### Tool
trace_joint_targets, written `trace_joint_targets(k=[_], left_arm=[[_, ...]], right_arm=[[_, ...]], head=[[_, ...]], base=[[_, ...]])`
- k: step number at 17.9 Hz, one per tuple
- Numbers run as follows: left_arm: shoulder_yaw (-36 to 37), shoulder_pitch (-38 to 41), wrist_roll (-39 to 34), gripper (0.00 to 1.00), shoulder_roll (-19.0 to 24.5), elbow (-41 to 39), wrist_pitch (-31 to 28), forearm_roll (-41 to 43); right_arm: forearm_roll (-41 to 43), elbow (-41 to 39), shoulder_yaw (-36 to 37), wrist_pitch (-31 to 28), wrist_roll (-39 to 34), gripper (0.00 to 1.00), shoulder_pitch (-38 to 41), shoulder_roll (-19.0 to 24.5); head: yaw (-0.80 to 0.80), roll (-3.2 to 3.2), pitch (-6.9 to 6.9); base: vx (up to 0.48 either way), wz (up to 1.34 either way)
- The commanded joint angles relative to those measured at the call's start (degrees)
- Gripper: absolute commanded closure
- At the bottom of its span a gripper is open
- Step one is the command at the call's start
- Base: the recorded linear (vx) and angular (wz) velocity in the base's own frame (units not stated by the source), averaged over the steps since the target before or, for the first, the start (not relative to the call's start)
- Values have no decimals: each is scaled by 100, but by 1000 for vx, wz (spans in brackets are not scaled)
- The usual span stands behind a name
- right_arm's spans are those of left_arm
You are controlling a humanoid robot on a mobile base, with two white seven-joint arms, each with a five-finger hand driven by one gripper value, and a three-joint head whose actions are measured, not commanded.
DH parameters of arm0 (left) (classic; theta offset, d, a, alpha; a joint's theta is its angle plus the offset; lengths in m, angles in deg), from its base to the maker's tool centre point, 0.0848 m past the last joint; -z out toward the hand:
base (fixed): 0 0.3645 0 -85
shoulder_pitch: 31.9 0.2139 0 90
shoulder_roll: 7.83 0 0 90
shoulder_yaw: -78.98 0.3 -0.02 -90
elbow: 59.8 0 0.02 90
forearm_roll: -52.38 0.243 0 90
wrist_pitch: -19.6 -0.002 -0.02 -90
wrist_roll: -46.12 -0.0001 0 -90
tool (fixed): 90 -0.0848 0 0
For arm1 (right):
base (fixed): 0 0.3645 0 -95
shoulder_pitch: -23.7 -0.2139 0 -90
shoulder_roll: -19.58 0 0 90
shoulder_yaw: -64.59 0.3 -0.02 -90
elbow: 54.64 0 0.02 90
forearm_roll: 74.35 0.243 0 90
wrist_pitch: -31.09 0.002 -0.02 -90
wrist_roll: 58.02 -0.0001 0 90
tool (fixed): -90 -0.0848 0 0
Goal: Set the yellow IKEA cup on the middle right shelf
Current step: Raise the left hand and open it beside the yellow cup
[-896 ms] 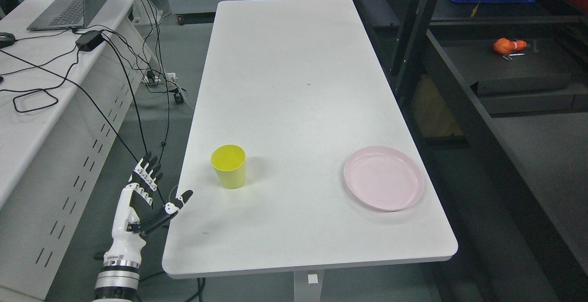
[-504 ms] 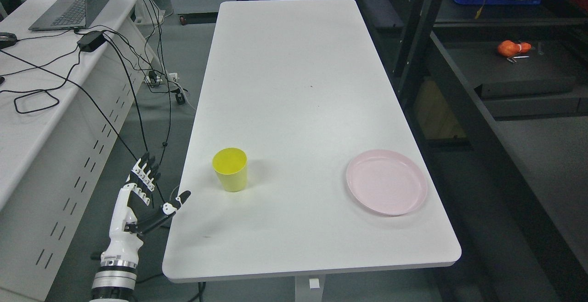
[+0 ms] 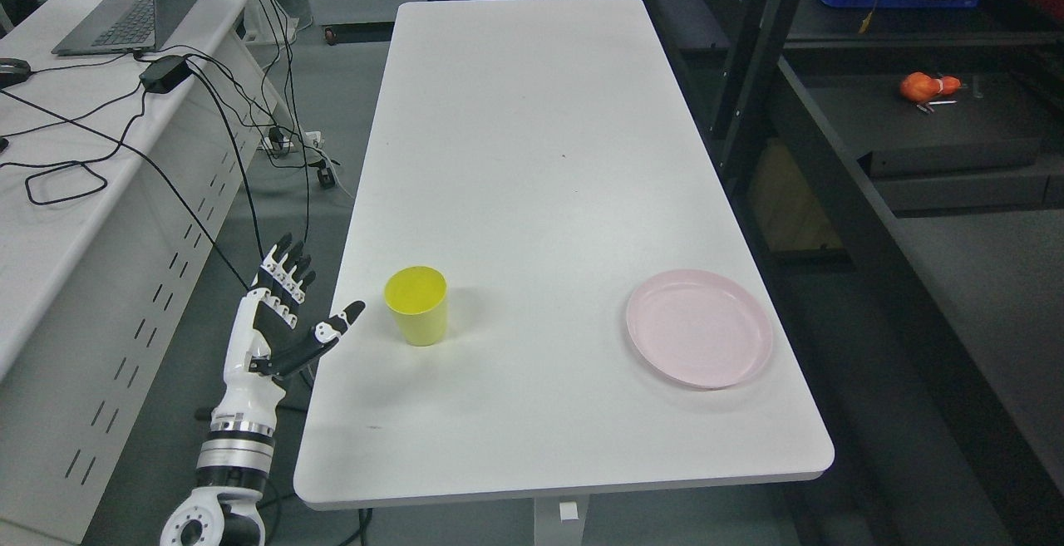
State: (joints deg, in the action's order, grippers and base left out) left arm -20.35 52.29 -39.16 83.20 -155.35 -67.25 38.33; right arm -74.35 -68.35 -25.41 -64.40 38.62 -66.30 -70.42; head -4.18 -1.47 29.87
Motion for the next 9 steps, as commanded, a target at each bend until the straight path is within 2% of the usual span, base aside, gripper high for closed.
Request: trace_joint_targets(k=[1,5,9], left_arm=[[361,-437,3,1,-3,1072,19,-291],[458,-824,3,1,-3,2083,45,-353],[861,-1009,3,1,-3,2172,45,-353]], right_arm=[[141,0,-97,14,4,1,79,-100],[141,0,-97,14,4,1,79,-100],[141,0,-97,14,4,1,79,-100]], head=[[0,0,0],[0,0,0],[0,0,0]], base=[[0,0],[0,0],[0,0]])
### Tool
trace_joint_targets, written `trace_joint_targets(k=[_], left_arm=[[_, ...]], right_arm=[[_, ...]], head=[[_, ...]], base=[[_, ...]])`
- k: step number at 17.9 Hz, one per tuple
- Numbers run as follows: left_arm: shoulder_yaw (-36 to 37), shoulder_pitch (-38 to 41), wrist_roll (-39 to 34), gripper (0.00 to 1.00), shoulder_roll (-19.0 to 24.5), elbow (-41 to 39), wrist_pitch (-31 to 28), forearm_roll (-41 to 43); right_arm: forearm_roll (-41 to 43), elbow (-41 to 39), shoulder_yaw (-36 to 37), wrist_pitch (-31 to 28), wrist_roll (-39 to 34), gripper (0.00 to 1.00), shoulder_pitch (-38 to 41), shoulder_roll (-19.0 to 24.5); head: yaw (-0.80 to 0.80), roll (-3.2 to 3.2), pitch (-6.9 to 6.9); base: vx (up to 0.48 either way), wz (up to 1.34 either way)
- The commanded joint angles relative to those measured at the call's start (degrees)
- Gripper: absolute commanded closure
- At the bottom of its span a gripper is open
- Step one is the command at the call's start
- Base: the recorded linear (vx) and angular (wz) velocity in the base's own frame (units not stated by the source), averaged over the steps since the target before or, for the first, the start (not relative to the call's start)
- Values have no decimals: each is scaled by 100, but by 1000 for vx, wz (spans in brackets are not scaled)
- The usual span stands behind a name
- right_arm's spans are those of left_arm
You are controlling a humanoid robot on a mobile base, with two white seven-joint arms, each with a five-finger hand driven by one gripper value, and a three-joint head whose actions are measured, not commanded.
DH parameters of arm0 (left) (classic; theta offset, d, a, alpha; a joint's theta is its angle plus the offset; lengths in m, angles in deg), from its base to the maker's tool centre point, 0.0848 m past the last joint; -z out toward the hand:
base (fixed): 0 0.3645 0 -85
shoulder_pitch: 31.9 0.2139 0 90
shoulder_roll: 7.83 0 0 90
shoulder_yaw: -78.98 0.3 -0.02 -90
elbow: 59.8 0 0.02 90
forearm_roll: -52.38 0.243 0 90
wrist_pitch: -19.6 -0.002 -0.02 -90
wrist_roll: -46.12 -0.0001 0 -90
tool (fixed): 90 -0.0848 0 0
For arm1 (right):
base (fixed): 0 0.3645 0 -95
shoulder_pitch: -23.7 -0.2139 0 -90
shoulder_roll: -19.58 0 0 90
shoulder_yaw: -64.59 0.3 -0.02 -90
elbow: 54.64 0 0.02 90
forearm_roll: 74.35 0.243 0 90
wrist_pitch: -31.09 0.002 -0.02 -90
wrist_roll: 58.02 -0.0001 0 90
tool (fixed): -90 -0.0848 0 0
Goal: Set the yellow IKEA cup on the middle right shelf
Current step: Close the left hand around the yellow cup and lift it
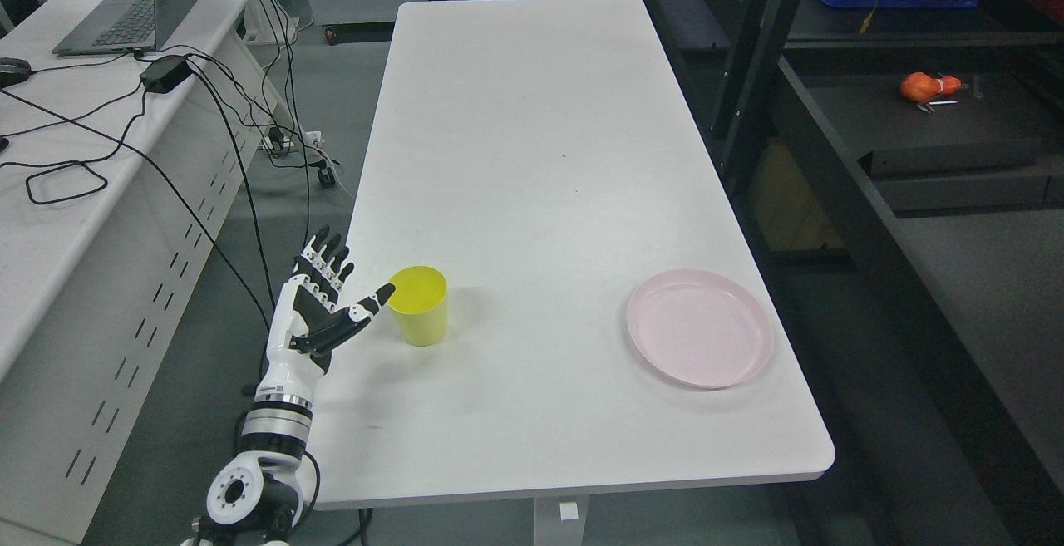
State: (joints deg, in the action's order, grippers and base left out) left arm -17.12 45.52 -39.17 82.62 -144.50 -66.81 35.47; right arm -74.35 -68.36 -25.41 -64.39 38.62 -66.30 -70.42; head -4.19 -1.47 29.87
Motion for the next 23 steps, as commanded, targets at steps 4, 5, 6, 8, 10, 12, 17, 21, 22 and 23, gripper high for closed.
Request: trace_joint_targets(k=[4,5,6,8,10,12,17,21,22,23], left_arm=[[1075,-333,188,1,55,1088,-26,-59],[1145,-333,188,1,55,1088,-26,-59],[1172,-333,188,1,55,1096,-26,-59],[1173,-315,188,1,55,1096,-52,-41],[1173,-315,179,1,55,1123,-61,-32],[1129,-333,179,1,55,1263,-61,-24],[1094,-342,188,4,55,1307,-61,-24],[997,-333,197,19,55,1307,-18,-41],[866,-333,214,28,55,1307,18,-50],[769,-333,223,36,55,1299,105,-59]], right_arm=[[141,1,-97,12,4,1,79,-100],[141,1,-97,12,4,1,79,-100],[141,1,-97,12,4,1,79,-100],[141,1,-97,12,4,1,79,-100],[141,1,-97,12,4,1,79,-100],[141,1,-97,12,4,1,79,-100],[141,1,-97,12,4,1,79,-100],[141,-8,-97,12,4,1,79,-100],[141,0,-97,12,4,1,79,-100],[141,1,-97,12,4,1,79,-100]], head=[[0,0,0],[0,0,0],[0,0,0],[0,0,0],[0,0,0],[0,0,0],[0,0,0],[0,0,0],[0,0,0],[0,0,0]], base=[[0,0],[0,0],[0,0],[0,0],[0,0],[0,0],[0,0],[0,0],[0,0],[0,0]])
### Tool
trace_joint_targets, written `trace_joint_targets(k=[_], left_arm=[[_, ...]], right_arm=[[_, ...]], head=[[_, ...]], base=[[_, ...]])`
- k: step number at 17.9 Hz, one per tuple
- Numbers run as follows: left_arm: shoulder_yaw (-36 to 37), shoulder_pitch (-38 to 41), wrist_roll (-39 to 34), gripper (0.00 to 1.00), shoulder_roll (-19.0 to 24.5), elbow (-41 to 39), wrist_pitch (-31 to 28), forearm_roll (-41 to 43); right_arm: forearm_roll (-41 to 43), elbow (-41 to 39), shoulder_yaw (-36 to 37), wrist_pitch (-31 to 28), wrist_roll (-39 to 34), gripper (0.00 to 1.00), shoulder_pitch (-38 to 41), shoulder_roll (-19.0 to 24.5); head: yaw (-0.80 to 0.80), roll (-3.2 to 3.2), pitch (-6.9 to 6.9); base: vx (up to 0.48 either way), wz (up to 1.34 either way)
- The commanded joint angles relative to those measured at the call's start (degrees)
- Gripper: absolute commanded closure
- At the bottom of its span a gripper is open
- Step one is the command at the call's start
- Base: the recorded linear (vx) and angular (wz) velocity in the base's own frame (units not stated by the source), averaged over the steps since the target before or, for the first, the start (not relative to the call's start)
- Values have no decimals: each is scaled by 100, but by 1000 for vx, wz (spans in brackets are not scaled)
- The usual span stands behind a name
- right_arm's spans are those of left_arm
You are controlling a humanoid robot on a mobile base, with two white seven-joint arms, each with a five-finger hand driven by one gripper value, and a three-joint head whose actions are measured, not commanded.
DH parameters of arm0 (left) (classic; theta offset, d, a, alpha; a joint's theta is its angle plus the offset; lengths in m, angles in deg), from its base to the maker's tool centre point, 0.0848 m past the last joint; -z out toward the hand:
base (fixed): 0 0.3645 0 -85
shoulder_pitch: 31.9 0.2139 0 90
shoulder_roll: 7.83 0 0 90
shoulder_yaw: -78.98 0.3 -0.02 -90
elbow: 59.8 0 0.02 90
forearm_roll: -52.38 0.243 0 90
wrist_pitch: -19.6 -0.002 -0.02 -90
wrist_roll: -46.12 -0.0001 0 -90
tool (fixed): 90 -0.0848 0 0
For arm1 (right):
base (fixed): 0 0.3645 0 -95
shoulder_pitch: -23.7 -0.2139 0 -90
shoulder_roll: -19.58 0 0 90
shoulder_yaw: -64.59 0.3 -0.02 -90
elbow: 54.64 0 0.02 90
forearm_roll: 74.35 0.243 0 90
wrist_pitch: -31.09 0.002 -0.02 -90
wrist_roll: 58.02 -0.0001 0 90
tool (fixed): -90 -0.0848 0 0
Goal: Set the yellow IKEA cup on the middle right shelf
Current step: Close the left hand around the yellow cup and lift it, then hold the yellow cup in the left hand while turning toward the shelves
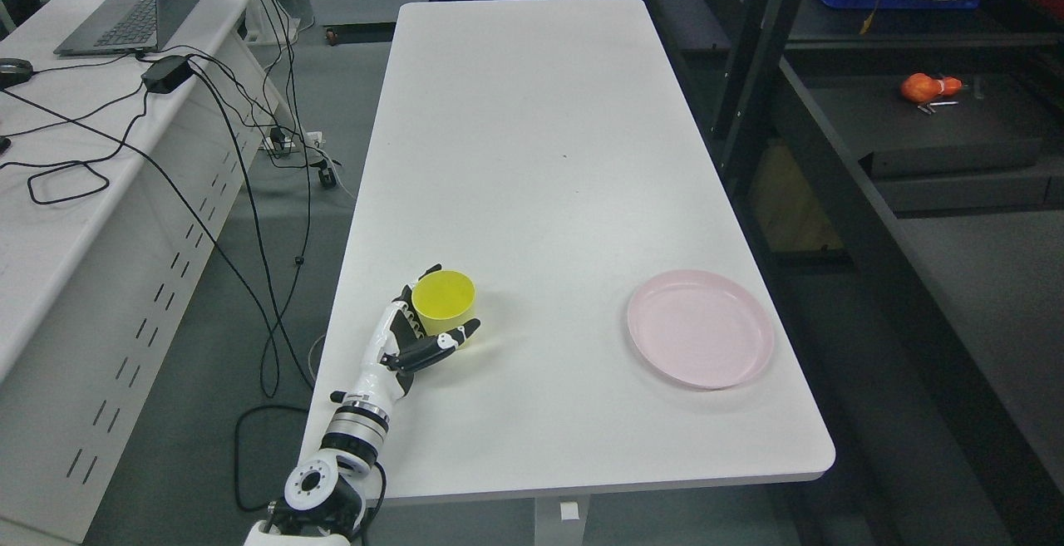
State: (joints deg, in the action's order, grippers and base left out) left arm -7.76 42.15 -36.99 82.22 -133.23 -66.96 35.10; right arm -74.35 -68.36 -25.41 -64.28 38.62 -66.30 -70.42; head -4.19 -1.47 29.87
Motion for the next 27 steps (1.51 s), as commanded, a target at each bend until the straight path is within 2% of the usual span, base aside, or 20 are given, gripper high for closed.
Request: trace_joint_targets(k=[1,2,4,7,11,14,19,27], left_arm=[[-229,13,15,47,95,171,277,-30],[-308,30,15,61,95,171,514,-39],[-457,57,15,79,95,110,718,-56],[-546,118,15,98,95,-353,1034,-162],[-546,460,6,100,95,-1803,1035,-162],[-537,707,6,100,95,-2359,1044,-162],[-528,857,15,100,95,-2720,1052,-162],[-502,1015,6,100,95,-2738,1061,-162]], right_arm=[[141,1,-97,2,4,1,79,-100],[141,1,-97,2,4,1,79,-100],[141,1,-97,2,4,1,79,-100],[141,1,-97,2,4,1,79,-100],[141,1,-97,2,4,1,79,-100],[141,-8,-97,2,4,1,79,-100],[141,1,-97,2,4,1,79,-100],[141,1,-97,2,4,1,79,-100]], head=[[0,0,0],[0,0,0],[0,0,0],[0,0,0],[0,0,0],[0,0,0],[0,0,0],[0,0,0]], base=[[0,0],[0,0],[0,0],[0,0],[0,0],[0,0],[0,0],[-114,-90]])
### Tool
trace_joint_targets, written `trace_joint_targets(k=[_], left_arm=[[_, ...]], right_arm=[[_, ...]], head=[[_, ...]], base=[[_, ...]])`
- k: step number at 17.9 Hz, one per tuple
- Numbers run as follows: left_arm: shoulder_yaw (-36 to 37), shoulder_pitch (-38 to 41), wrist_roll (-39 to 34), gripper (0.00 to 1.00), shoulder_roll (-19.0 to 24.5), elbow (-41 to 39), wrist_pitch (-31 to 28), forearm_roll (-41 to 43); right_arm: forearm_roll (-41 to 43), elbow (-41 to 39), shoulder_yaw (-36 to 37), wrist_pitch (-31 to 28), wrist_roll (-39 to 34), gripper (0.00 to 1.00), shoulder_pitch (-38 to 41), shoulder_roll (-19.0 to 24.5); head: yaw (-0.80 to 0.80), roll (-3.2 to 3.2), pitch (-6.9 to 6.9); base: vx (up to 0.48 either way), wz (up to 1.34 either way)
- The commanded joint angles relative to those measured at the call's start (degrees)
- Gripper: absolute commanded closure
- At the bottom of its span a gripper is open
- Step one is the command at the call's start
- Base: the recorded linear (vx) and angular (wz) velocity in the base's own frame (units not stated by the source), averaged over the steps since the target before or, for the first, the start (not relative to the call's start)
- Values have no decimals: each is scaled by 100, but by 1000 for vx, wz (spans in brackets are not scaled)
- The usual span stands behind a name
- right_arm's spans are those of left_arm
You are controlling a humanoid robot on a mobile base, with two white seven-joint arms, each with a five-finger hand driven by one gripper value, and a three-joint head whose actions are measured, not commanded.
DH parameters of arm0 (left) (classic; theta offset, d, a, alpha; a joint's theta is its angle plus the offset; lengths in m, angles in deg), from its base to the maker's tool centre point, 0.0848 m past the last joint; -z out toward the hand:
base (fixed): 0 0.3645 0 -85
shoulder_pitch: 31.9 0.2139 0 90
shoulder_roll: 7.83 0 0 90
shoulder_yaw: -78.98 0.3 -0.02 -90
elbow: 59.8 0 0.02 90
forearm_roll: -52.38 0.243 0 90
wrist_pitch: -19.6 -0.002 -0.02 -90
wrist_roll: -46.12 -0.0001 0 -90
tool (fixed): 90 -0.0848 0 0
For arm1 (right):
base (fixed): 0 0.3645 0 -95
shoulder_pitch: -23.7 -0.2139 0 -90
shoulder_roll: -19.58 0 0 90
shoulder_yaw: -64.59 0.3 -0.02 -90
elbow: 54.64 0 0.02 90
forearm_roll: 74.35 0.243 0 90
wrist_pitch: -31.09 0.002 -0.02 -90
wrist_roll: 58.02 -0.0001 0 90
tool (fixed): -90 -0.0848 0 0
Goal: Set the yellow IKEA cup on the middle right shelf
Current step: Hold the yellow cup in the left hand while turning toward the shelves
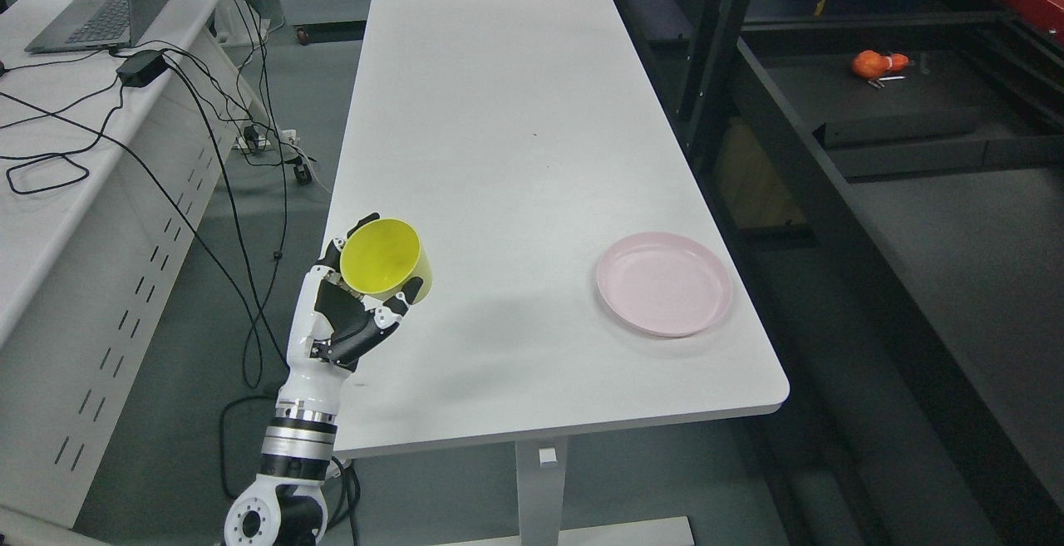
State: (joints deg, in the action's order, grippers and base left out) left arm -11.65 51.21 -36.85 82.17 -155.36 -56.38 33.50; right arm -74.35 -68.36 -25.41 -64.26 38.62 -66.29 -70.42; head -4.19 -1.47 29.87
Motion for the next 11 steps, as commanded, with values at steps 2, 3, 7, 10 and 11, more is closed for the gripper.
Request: trace_joint_targets(k=[2,3,7,10,11], left_arm=[[-122,110,-8,100,100,-524,4,-2],[-122,110,1,100,100,-524,4,-2],[-139,110,-8,100,100,-524,-5,-2],[-148,110,-8,100,100,-524,-5,-2],[-139,101,-8,100,100,-533,-5,-2]], right_arm=[[141,0,-97,0,4,1,78,-100],[141,0,-97,0,4,1,78,-100],[141,0,-97,0,4,1,78,-100],[141,0,-97,0,4,1,78,-100],[141,0,-97,0,4,1,78,-100]], head=[[0,0,0],[0,0,0],[0,0,0],[0,0,0],[0,0,0]], base=[[-205,-266],[-203,-258],[-210,-215],[-230,-341],[-214,-488]])
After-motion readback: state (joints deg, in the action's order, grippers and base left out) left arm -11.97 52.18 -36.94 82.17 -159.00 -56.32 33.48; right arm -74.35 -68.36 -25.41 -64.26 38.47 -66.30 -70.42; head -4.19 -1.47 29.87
